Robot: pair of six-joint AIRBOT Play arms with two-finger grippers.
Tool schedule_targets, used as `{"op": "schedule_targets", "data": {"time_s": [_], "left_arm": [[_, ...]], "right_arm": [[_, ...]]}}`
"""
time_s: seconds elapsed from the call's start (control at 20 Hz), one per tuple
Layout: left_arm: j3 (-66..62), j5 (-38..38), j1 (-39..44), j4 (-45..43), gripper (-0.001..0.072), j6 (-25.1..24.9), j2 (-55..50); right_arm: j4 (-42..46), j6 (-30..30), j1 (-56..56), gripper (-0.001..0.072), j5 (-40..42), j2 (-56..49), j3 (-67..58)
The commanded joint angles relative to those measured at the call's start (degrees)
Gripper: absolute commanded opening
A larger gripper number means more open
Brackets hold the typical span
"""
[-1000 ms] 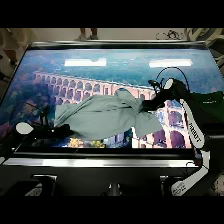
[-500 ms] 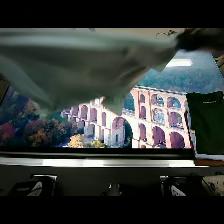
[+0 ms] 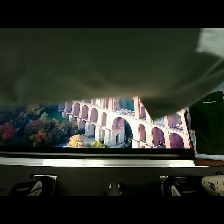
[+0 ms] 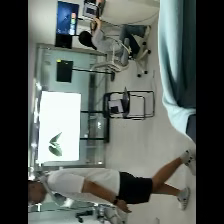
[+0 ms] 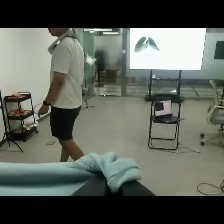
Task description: Fold the shirts.
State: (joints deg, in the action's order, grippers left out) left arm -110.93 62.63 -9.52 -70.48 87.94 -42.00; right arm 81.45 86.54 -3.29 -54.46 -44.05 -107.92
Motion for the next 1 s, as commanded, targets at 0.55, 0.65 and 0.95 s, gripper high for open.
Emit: {"op": "schedule_targets", "data": {"time_s": [0.55,0.65,0.95], "left_arm": [[36.1,-7.7,0.0,0.3,0.0027,0.3,-37.6],[36.1,-7.6,0.0,2.3,0.0027,0.3,-43.0],[33.4,-2.1,-0.5,8.8,0.0636,0.3,-47.5]], "right_arm": [[-6.3,7.6,-0.1,0.0032,-12.2,-57.2,0.1],[-10.8,9.4,-0.1,0.0032,-12.4,-61.5,0.1],[-14.5,9.2,0.4,0.0496,-13.9,-63.2,-0.6]]}}
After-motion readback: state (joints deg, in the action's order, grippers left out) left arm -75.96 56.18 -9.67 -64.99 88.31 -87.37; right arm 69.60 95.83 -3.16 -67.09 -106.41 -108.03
